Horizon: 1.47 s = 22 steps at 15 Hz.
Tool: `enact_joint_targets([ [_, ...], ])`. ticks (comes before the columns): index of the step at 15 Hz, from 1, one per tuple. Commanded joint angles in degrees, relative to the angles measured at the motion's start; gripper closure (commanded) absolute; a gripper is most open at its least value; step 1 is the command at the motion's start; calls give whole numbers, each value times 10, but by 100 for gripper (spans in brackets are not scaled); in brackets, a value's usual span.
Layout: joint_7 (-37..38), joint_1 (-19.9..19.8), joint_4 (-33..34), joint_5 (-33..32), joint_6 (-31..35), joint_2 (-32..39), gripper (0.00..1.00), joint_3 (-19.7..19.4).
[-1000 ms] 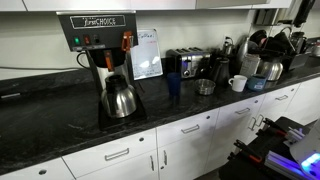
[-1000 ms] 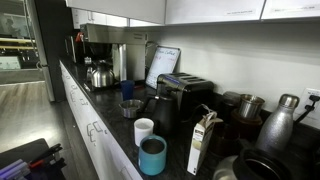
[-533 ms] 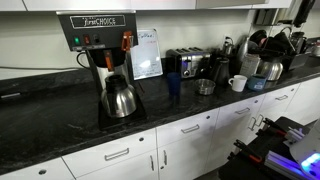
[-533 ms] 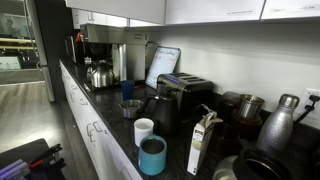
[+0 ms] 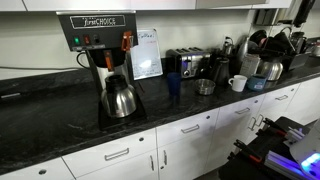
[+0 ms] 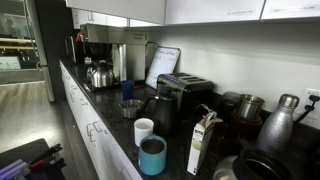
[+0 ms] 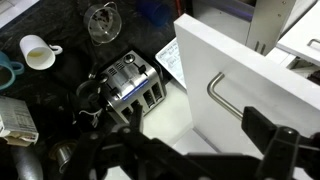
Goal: Close the cupboard
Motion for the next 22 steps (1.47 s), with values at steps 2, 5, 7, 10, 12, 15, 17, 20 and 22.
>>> enact_joint_targets([
  [2, -38, 5, 4, 10, 6, 4, 0, 14],
  [5, -78, 16, -2, -2, 24, -4, 0, 37],
  [7, -103, 20, -6, -10, 46, -8, 0, 49],
  [10, -128, 22, -10, -21, 82, -12, 0, 60],
  [12, -135, 21, -16, -29, 105, -13, 0, 64],
  [15, -140, 24, -30, -40, 137, -15, 0, 67],
  [17, -142, 29, -40, -44, 160, -13, 0, 74],
  [20, -140, 31, -59, -54, 193, -11, 0, 89],
  [22, -138, 32, -73, -62, 217, -10, 0, 98],
])
